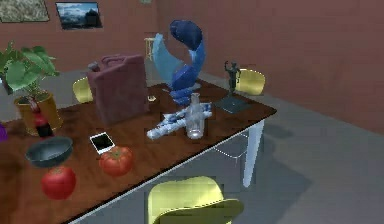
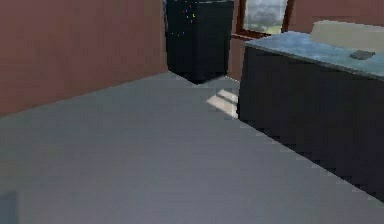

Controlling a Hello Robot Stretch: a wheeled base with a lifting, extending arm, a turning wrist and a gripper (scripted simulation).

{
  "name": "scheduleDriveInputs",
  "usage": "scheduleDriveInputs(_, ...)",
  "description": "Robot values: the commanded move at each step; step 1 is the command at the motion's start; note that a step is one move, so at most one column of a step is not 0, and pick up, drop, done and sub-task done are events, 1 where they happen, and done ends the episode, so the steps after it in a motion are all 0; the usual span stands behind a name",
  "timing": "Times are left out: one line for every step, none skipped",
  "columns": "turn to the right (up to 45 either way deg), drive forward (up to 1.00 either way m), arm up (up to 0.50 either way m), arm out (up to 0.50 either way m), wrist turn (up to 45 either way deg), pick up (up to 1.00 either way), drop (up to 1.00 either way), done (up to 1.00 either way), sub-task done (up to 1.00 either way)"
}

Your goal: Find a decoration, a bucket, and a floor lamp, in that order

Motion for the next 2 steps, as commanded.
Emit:
scheduleDriveInputs(45.0, 0.00, 0.00, 0.00, 0.0, 0.00, 0.00, 0.00, 0.00)
scheduleDriveInputs(45.0, 0.00, 0.00, 0.00, 0.0, 0.00, 0.00, 0.00, 0.00)
